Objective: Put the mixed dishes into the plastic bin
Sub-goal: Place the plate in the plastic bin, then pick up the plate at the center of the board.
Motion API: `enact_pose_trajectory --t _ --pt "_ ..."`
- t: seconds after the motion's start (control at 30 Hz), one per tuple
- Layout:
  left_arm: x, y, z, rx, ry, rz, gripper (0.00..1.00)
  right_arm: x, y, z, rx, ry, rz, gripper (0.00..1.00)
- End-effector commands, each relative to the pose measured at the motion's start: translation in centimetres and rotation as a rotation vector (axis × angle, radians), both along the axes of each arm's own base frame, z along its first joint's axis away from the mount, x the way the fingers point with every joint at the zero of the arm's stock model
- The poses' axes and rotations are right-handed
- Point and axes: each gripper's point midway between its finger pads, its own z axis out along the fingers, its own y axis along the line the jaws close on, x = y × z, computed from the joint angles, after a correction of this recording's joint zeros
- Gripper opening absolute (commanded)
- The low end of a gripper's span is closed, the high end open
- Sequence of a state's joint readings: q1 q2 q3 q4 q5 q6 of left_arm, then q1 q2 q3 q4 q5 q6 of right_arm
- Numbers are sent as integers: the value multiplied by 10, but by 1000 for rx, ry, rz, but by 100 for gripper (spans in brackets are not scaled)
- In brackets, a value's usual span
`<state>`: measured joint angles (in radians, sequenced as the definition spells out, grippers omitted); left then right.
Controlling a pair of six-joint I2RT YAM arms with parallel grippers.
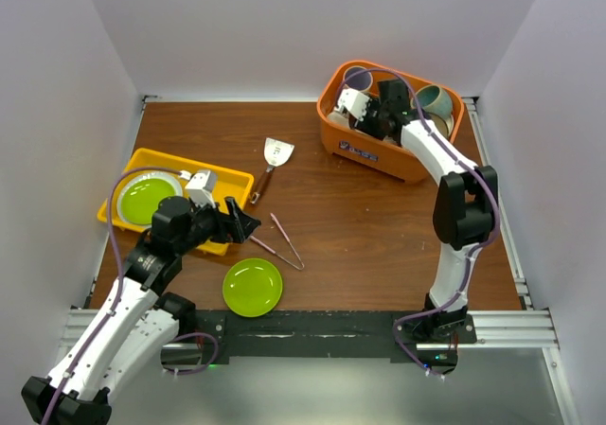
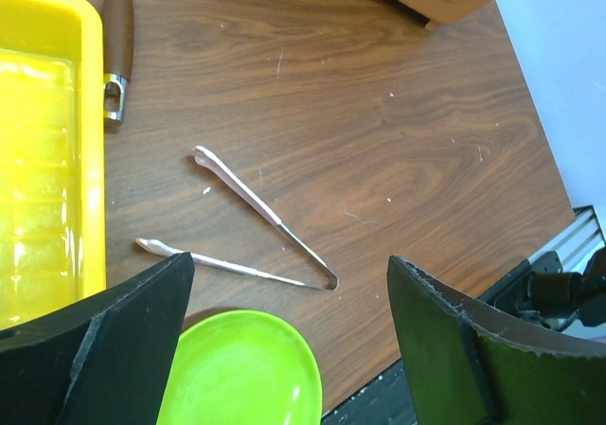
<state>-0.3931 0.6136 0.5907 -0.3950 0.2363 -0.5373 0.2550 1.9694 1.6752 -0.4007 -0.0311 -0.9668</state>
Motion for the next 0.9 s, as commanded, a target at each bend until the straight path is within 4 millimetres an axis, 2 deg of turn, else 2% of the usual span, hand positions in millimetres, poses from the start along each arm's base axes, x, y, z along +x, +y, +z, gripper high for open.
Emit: enact_pose_trajectory --t 0.0,0.17,0.27,0.4,0.47,0.5,0.57,0.6,0.67,0.7,0.73,0.8,0.83,0.87 --pt "-12 0 -7 16 34 -42 89 -7 4 49 100 -84 1 53" --pt "-21 1 -16 28 79 -58 88 -21 10 80 180 -108 13 55" --pt "-26 0 -16 29 91 -75 89 -31 15 89 229 -100 23 56" --pt "-29 0 -20 40 120 -84 89 -55 24 111 312 -101 59 56" --pt "-31 0 -23 44 138 -88 89 -68 30 115 346 -72 84 57" --pt "-32 0 -24 47 150 -92 89 -78 36 121 377 -62 121 57" --pt "-34 -1 -27 53 169 -98 88 -96 41 122 405 -16 151 60" --pt "-36 -2 -28 56 178 -103 88 -111 50 119 437 32 198 62" --pt "-38 -4 -30 65 192 -116 88 -133 57 129 483 55 258 64" --pt "-39 -5 -31 73 199 -116 88 -147 62 120 504 103 284 66" --pt "-39 -4 -32 84 203 -109 88 -163 71 130 554 113 346 66" --pt "-42 -7 -35 108 220 -114 88 -184 77 122 594 166 385 67" --pt "-43 -9 -36 113 225 -116 88 -196 81 129 626 164 425 67" --pt "-48 -15 -37 118 236 -138 88 -202 83 128 656 186 425 67"
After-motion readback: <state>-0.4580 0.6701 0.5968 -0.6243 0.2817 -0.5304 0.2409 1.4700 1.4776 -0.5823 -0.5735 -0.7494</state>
